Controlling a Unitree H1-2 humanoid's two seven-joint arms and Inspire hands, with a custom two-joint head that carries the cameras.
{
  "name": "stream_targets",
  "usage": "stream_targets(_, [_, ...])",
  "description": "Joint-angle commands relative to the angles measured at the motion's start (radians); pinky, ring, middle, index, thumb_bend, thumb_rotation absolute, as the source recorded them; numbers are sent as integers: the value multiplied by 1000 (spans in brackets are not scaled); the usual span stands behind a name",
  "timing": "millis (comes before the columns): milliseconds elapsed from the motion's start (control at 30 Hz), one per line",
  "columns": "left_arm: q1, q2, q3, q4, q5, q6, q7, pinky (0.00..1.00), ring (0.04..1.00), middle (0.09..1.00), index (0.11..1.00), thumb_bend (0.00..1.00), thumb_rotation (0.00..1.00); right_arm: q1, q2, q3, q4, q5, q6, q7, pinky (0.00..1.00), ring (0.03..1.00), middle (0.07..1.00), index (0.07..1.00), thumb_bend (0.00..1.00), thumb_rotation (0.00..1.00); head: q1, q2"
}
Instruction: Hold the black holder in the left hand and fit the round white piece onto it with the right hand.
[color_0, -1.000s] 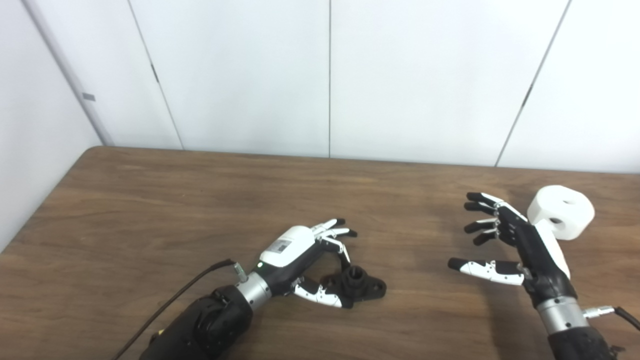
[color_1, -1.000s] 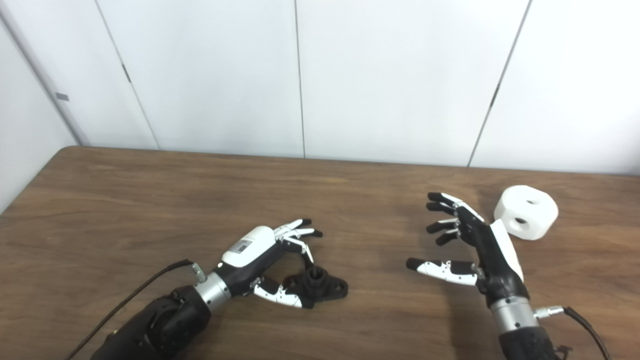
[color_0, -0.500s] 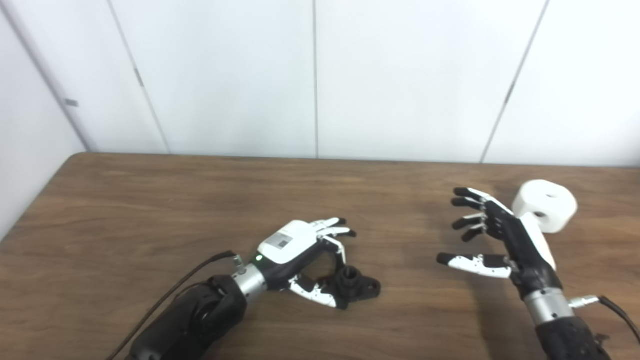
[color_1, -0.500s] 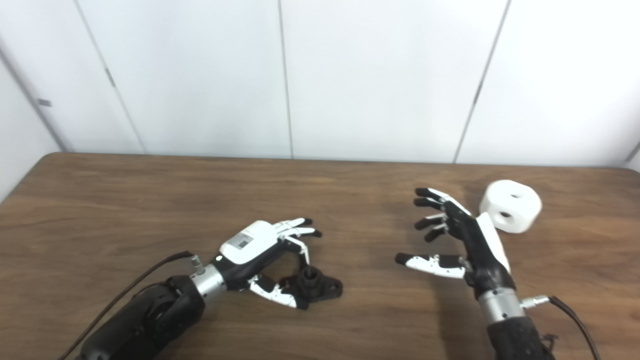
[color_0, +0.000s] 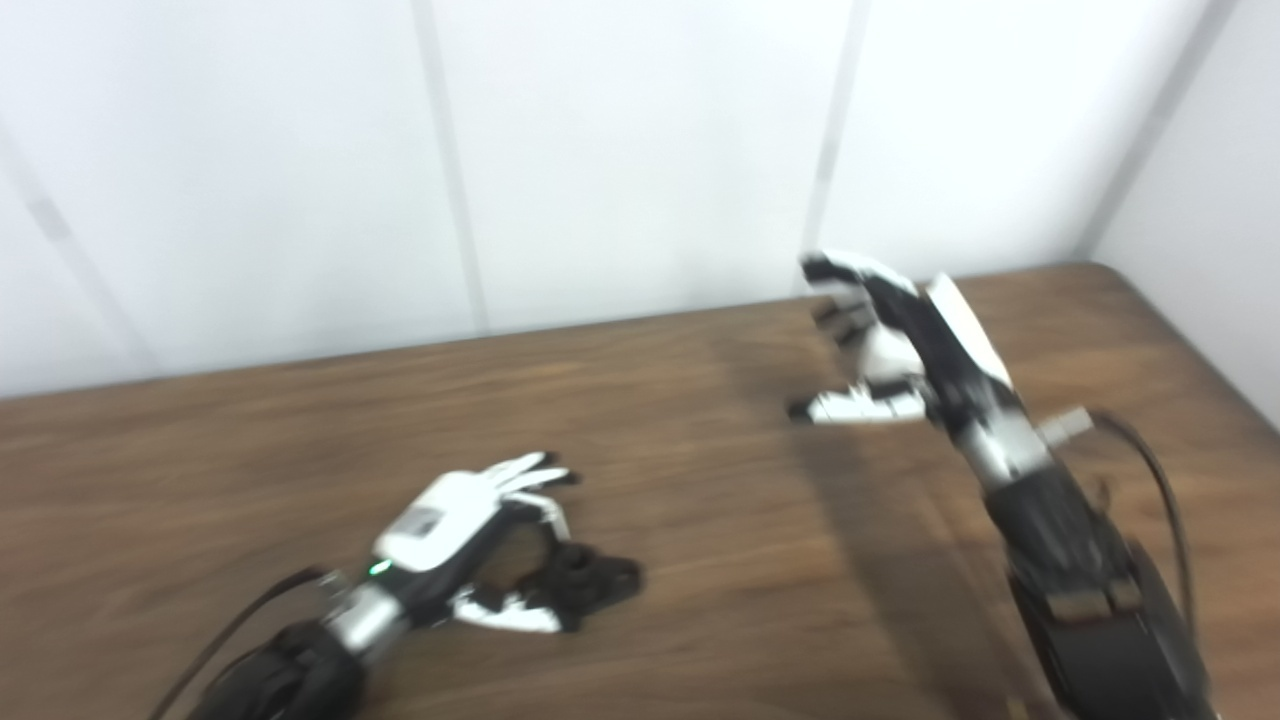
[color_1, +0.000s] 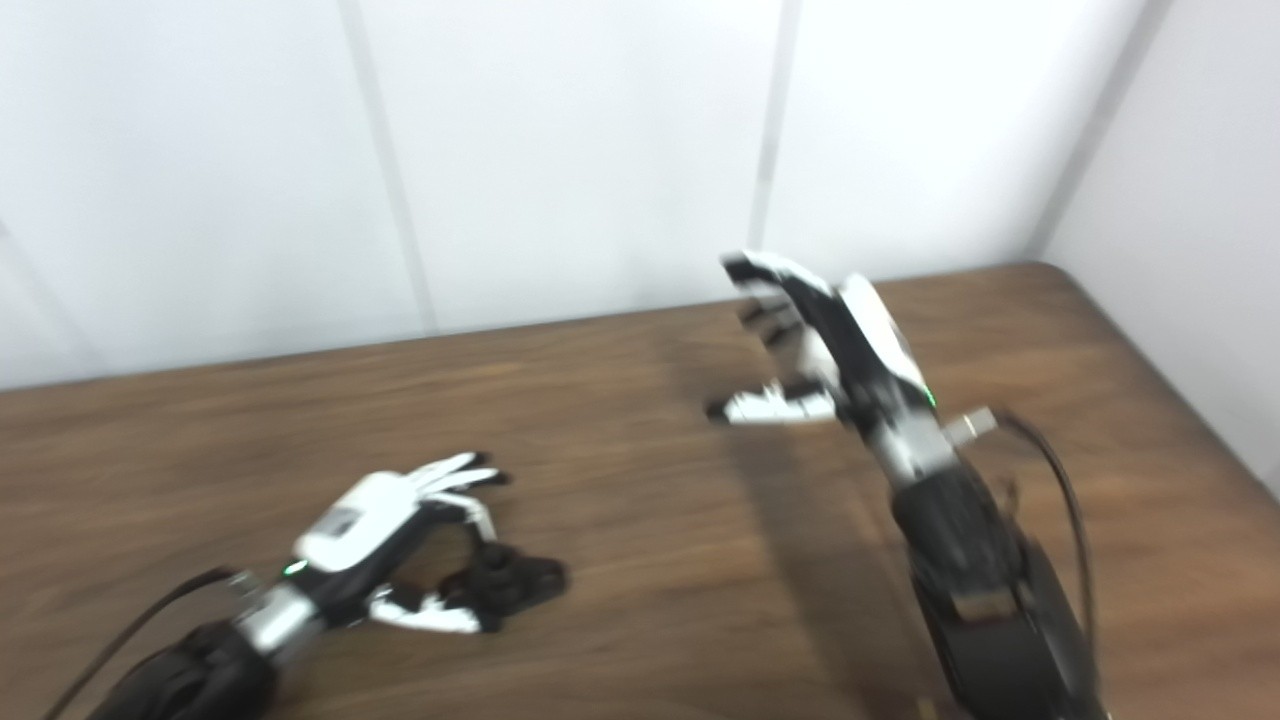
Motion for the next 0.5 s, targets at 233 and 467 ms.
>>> stream_targets(233, [84, 54, -33, 127, 61, -32, -35, 892, 917, 849, 484, 522, 50, -139, -177, -89, 44, -101, 82, -25, 597, 753, 813, 820, 730, 238, -66, -39])
stream_targets(467, [80, 54, -39, 155, 77, -53, -13, 898, 921, 852, 484, 523, 53, -147, -304, -105, 123, -33, 111, 72, 676, 857, 906, 851, 788, 271, -68, -46])
